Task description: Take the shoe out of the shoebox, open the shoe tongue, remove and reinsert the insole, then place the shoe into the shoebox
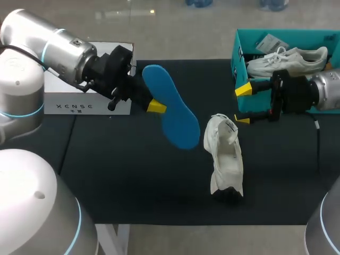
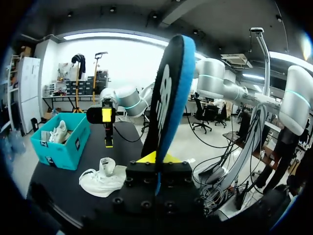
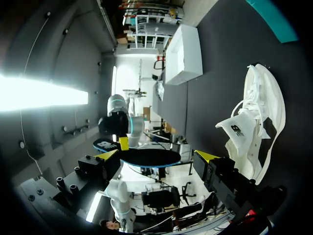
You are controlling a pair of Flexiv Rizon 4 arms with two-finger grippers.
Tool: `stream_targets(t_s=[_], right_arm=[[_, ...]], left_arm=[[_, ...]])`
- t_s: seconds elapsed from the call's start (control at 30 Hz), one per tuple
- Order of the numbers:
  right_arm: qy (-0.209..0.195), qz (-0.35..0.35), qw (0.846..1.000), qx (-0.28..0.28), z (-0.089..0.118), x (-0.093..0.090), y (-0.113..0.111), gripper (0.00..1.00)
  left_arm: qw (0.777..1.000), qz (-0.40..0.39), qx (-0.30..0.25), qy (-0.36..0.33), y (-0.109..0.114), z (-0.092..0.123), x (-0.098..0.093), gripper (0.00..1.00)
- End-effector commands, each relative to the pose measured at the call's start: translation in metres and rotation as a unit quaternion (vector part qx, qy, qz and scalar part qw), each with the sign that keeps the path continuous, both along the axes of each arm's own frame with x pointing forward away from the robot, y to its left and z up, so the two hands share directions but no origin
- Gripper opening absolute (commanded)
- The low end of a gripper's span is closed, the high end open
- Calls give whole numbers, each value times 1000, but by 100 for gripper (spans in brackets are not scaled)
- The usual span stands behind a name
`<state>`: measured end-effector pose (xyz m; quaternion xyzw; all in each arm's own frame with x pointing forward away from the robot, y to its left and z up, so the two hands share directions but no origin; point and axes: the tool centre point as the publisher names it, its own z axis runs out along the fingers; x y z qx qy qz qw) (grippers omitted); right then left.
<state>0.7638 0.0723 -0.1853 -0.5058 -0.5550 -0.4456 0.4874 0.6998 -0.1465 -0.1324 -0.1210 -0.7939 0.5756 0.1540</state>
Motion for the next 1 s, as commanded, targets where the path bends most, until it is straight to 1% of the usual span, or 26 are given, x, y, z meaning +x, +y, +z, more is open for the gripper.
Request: stream_targets(t_s=[0.03, 0.17, 0.4, 0.57, 0.6, 0.7, 0.87, 1.0], right_arm=[[0, -2, 1000, -1, 0, -1, 1, 100], [0, -2, 1000, -1, 0, -1, 1, 100], [0, -2, 1000, -1, 0, -1, 1, 100], [0, -2, 1000, -1, 0, -1, 1, 100], [0, -2, 1000, -1, 0, -1, 1, 100], [0, -2, 1000, -1, 0, -1, 1, 100], [0, -2, 1000, -1, 0, -1, 1, 100], [0, -2, 1000, -1, 0, -1, 1, 100]], left_arm=[[985, -3, -16, -173, 9, 0, -15, 0], [977, 13, -26, -209, 13, -5, -18, 0], [970, 32, -58, -234, 15, -19, -22, 0], [965, 56, -83, -244, 11, -29, -24, 0], [965, 58, -84, -240, 9, -31, -25, 0], [959, 70, -86, -261, 4, -34, -25, 0], [941, 102, -94, -308, -5, -34, -23, 0], [927, 137, -96, -337, -6, -22, -24, 0]])
